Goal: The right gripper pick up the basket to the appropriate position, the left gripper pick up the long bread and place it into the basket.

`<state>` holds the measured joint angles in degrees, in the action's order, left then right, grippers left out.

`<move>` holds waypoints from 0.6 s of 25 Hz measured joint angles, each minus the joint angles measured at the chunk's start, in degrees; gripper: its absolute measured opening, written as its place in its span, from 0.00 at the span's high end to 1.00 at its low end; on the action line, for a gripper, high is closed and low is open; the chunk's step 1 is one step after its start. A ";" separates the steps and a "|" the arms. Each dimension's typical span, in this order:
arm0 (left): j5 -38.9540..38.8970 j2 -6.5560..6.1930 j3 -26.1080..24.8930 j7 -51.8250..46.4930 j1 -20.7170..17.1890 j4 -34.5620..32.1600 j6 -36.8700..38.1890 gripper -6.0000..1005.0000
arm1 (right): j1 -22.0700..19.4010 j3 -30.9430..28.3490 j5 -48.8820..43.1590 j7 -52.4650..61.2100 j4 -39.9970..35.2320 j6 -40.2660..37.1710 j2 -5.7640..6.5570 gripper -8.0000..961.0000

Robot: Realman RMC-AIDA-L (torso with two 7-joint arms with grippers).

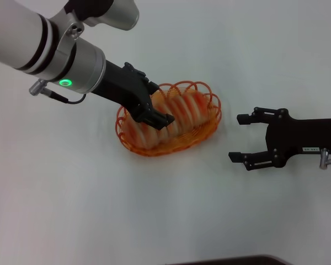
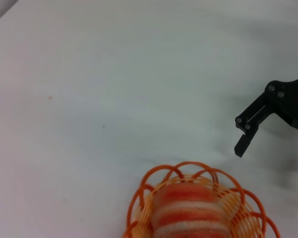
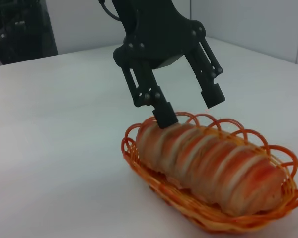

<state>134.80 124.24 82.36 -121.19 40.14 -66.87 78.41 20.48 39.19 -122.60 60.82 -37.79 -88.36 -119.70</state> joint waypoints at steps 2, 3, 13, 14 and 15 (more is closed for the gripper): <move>-0.90 -0.04 -0.67 0.35 -0.56 -0.44 0.27 0.44 | 0.01 -0.13 0.02 0.00 0.00 -0.01 0.00 0.02; -1.73 -0.05 -1.24 0.68 -0.95 -0.70 0.45 0.42 | 0.01 -0.23 0.07 0.00 0.00 -0.02 0.00 0.02; -21.39 -0.26 -21.00 20.93 -11.76 0.49 8.66 0.07 | -0.29 -1.36 1.09 0.00 -0.37 -1.24 0.16 0.02; -21.88 -0.47 -25.27 24.13 -14.17 2.19 11.16 0.07 | -0.28 -1.41 1.10 0.00 -0.36 -1.24 0.16 0.02; -21.94 -0.52 -26.22 24.97 -14.72 2.67 11.83 0.07 | -0.27 -1.47 1.11 0.00 -0.35 -1.24 0.17 0.02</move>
<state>112.86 123.72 56.13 -96.22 25.41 -64.20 90.24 20.21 37.71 -121.49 60.82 -38.14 -89.60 -119.54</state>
